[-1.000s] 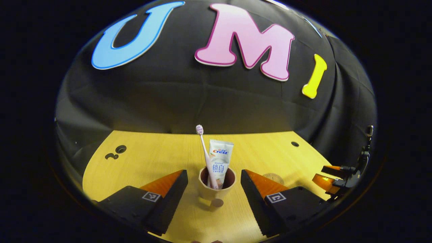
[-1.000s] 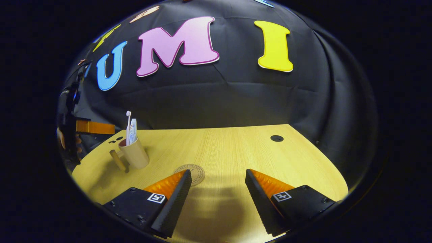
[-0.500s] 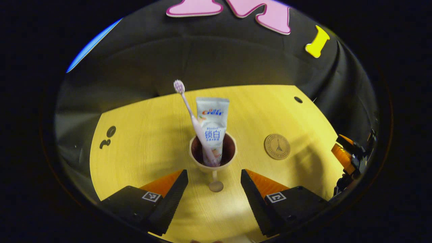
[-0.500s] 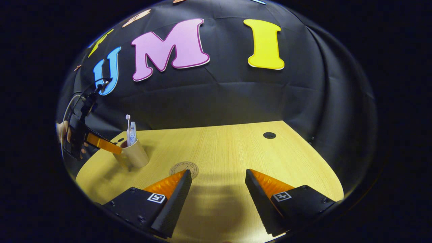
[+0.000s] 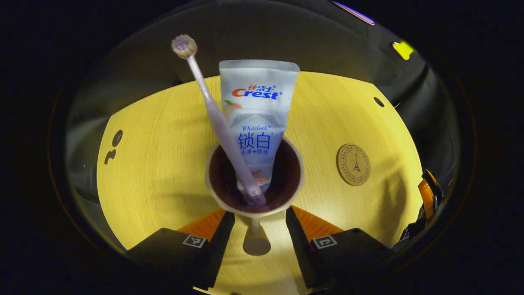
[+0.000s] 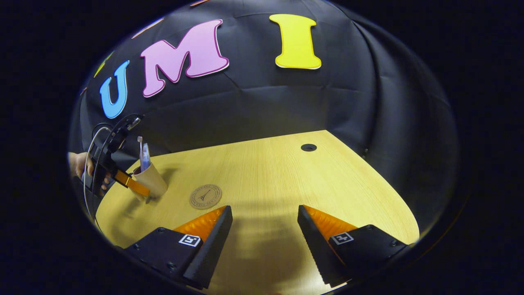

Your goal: Put the toothbrush and toothpaste on the desktop into the cup, then pick up the cup and place it on the coaster on the desktop.

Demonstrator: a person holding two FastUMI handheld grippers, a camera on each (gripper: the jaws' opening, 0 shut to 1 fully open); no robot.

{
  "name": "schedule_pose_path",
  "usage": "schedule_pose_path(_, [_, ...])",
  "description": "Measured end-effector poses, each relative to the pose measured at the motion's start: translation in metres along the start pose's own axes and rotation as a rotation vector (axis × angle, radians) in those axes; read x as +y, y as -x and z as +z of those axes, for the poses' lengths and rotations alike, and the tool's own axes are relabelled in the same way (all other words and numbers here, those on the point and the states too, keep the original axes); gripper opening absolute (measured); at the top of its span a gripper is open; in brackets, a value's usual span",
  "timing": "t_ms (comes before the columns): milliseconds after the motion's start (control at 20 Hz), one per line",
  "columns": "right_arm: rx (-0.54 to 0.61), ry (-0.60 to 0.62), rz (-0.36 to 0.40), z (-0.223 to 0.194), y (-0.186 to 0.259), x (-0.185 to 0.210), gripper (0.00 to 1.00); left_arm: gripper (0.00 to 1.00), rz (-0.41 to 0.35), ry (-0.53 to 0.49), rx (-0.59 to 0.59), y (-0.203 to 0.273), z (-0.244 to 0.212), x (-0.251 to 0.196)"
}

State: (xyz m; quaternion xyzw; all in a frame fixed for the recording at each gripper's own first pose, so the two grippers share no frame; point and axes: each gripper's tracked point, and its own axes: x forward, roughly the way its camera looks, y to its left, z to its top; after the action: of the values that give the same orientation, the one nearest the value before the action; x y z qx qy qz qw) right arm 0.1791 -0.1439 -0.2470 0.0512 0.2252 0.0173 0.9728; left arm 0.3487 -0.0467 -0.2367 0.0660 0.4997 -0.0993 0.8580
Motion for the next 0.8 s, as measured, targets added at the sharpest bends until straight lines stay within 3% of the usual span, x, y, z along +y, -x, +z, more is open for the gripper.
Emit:
schedule_pose_path(150, [0.019, 0.015, 0.02, -0.007, 0.006, 0.003, 0.98, 0.75, 0.025, 0.001, 0.046, -0.007, -0.003, 0.005])
schedule_pose_path(400, [0.064, -0.006, 0.043, -0.022, 0.011, 0.017, 0.98, 0.34, 0.021, 0.038, 0.092, -0.007, -0.01, 0.007])
schedule_pose_path(500, [0.071, -0.004, 0.054, -0.023, 0.013, 0.023, 0.98, 0.36, 0.018, 0.045, 0.082, -0.007, -0.009, 0.005])
schedule_pose_path(550, [0.066, -0.001, 0.057, -0.022, 0.014, 0.025, 0.98, 0.31, 0.012, 0.051, 0.08, -0.005, -0.01, 0.003])
schedule_pose_path(600, [0.063, 0.001, 0.057, -0.021, 0.014, 0.025, 0.98, 0.35, 0.009, 0.054, 0.074, -0.005, -0.009, 0.001])
schedule_pose_path(700, [0.062, -0.001, 0.05, -0.019, 0.016, 0.022, 0.98, 0.26, 0.021, 0.043, 0.055, 0.001, -0.005, 0.002])
schedule_pose_path(750, [0.061, -0.005, 0.044, -0.018, 0.017, 0.02, 0.99, 0.35, 0.032, 0.028, 0.042, 0.005, -0.002, 0.004])
schedule_pose_path(800, [0.058, -0.01, 0.037, -0.016, 0.018, 0.018, 0.98, 0.3, 0.037, 0.01, 0.036, 0.009, 0.001, 0.002])
